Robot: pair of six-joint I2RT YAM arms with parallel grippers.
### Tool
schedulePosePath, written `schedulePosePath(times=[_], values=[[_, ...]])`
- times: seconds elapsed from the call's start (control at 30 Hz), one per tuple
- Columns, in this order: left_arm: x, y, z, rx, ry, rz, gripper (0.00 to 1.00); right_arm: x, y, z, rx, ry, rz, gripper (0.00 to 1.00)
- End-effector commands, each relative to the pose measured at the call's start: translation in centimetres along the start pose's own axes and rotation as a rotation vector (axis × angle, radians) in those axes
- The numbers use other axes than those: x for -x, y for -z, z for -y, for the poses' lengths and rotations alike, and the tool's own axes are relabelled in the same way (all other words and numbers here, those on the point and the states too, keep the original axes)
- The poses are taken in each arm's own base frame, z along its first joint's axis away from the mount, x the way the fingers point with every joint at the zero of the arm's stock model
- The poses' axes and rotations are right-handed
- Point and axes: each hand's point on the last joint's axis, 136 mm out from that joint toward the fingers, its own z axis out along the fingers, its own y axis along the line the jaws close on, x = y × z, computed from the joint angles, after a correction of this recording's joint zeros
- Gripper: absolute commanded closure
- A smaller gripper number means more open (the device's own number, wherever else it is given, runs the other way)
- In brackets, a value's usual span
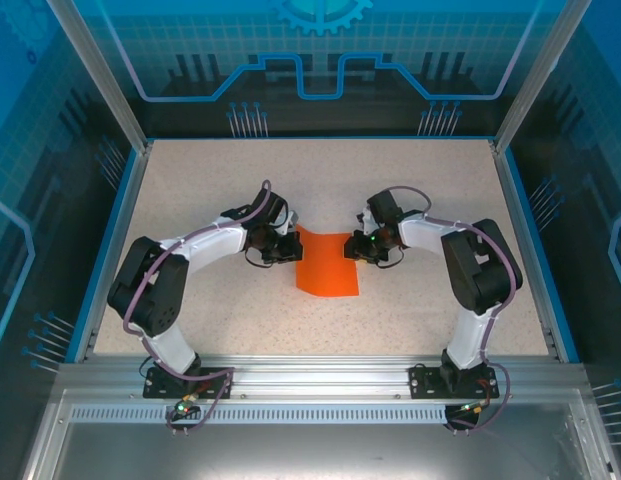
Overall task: Fold a paper plane with a square sheet of paper (fold left side to right side)
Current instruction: First fold in half a square sheet of paper at the center of the table.
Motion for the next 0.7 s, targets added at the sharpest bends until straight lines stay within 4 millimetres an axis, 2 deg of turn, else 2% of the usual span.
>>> schedulePosePath(times=[0.0, 0.1, 0.27, 0.4, 0.67], values=[[0.7, 0.1, 1.9, -0.094, -0.007, -0.006, 0.85, -1.9, -1.3, 1.2, -0.057, -0.034, -0.065, 0.69], [0.9, 0.2, 3.1, -0.158, -0.002, 0.003, 0.76, -2.4, -1.4, 1.2, -0.039, -0.057, -0.060, 0.70], [1.0, 0.1, 5.0, -0.254, -0.009, 0.004, 0.63, -2.5, -1.2, -0.2, 0.076, -0.068, -0.037, 0.69], [0.7, -0.4, 6.1, -0.278, -0.034, -0.011, 0.58, -1.8, -0.1, -1.1, 0.142, -0.067, 0.001, 0.68], [0.6, -1.7, 6.5, -0.283, -0.034, -0.036, 0.53, -0.8, 1.8, -2.3, 0.244, -0.062, 0.045, 0.67]])
